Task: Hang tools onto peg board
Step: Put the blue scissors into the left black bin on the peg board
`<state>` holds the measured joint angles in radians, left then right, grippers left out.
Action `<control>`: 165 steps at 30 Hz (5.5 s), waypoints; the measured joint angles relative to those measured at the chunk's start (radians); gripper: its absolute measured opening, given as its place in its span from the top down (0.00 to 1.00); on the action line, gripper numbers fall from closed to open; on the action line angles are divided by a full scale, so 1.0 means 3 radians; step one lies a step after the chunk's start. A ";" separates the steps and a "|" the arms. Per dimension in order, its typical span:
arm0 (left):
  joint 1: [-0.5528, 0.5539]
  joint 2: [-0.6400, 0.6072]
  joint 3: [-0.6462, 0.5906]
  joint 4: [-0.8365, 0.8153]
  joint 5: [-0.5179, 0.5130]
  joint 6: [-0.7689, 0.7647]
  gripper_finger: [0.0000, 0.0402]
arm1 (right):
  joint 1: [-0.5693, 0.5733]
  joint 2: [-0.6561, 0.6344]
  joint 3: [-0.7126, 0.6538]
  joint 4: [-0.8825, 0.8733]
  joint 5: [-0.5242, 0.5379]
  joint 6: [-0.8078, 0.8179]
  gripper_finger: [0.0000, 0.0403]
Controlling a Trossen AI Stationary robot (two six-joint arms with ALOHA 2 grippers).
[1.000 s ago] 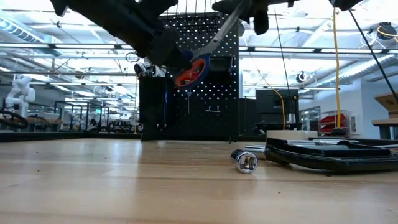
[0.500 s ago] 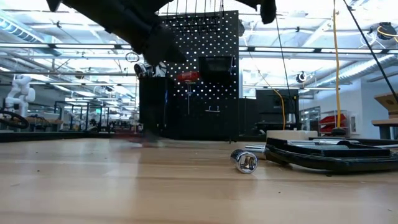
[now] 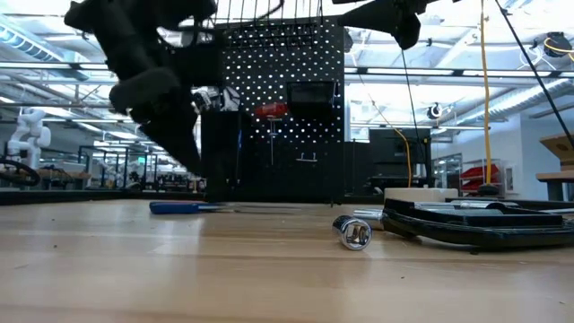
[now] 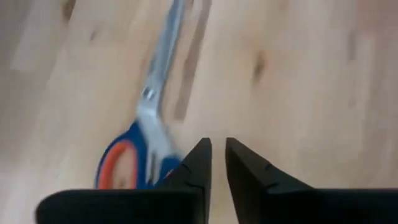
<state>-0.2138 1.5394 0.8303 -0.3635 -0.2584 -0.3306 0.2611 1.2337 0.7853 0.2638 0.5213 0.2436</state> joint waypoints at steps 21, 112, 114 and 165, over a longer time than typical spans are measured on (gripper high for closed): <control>0.0292 -0.0003 -0.0001 -0.0401 -0.0082 0.0729 0.52 | -0.0039 0.0003 0.0000 -0.0068 -0.0011 -0.0029 0.54; -0.0934 0.0393 0.0942 -0.0382 -0.2191 0.3053 0.80 | -0.0391 0.0729 0.0004 0.0203 -0.2137 0.1394 0.54; -0.0888 0.0402 0.0941 -0.0391 -0.2186 0.3053 0.80 | -0.0409 0.0788 0.0004 0.0224 -0.2138 0.1394 0.54; -0.1155 -0.1149 -0.0186 0.0560 -0.1813 0.0858 0.50 | -0.0184 0.0654 0.0245 -0.0605 -0.0894 0.0194 0.94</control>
<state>-0.5602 1.1947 0.7746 -0.1955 -0.8023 -0.0731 0.2058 1.4299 0.8589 0.0822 0.2531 0.3017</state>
